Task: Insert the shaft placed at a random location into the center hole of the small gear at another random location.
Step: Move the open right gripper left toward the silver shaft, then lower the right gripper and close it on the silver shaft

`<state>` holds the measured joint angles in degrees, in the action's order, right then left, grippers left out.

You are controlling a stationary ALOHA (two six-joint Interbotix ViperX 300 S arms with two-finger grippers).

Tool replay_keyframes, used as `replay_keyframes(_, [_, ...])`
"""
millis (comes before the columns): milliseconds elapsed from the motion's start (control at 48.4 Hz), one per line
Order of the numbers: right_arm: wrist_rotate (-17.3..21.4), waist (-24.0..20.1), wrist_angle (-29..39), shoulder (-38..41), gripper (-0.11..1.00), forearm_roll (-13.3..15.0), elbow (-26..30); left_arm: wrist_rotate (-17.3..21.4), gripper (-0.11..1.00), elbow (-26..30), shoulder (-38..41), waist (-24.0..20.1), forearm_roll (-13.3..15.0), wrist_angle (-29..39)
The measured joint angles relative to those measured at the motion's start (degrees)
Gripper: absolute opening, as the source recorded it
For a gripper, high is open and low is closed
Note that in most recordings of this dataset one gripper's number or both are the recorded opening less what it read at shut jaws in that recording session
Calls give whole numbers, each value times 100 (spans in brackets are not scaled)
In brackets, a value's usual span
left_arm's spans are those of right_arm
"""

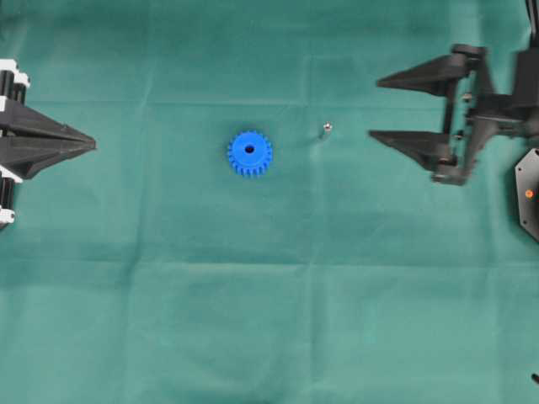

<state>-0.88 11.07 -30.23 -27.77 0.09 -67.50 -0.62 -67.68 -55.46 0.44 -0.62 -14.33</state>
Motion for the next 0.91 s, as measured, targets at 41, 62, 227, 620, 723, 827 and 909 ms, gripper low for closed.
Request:
replay_keyframes(41, [0,35,-149,272,80,-9,9,9,0,0,0,-9,0,0])
replay_keyframes(62, [0,53,-211,404,80,-9,9,9,0,0,0,0,0,0])
replay_keyframes(227, [0,149,-624,1380,81,-88,141,0,0,0,0,0,0,0])
replay_keyframes(620, [0,167,-1099,2646,81,-237,466,0,0,9,0,-9,0,35])
replay_keyframes(723, [0,167,-1195,2865,81,-316,483,0,0,0,0,0,0,62])
replay_keyframes(827, [0,176,-1274,3076,81,-404,492,0,0,9,0,0,0,88])
replay_keyframes(909, [0,176,-1345,3243,81,-466,501,0,0,9,0,-9,0,97])
